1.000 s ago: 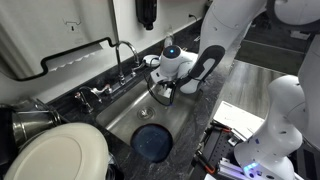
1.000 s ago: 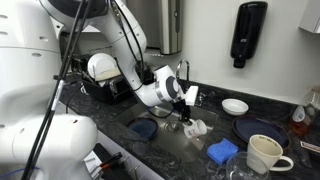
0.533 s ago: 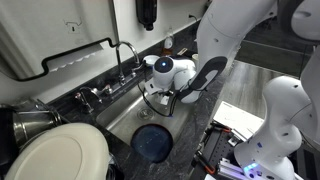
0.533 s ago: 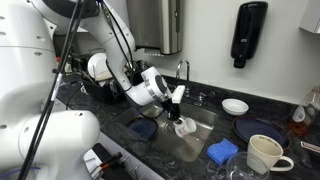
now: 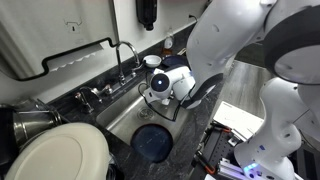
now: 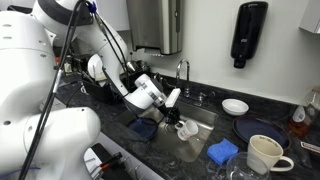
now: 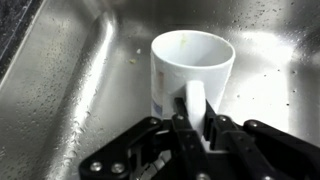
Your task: Put the cup in the sink upright, then move it backwards
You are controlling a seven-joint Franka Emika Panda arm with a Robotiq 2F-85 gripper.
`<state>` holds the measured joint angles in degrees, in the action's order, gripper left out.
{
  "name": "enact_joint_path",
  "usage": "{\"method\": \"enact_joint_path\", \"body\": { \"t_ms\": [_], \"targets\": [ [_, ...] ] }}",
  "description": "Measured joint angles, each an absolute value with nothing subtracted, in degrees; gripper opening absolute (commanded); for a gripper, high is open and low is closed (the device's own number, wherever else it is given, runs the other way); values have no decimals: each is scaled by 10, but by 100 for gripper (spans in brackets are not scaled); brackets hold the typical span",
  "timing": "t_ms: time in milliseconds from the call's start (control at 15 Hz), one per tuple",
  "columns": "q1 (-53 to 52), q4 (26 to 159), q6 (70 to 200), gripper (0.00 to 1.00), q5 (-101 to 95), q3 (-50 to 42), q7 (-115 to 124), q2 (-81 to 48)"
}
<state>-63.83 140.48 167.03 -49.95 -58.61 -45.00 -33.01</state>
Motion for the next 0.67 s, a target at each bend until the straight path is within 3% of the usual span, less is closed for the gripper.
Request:
{"method": "enact_joint_path", "body": {
  "t_ms": [267, 600, 667],
  "targets": [
    [-629, 1384, 1636, 5, -608, -565, -313, -371],
    [-520, 1331, 1514, 5, -757, -419, -170, -365],
    [-486, 1320, 1482, 43, -776, -378, -159, -359]
  ]
}}
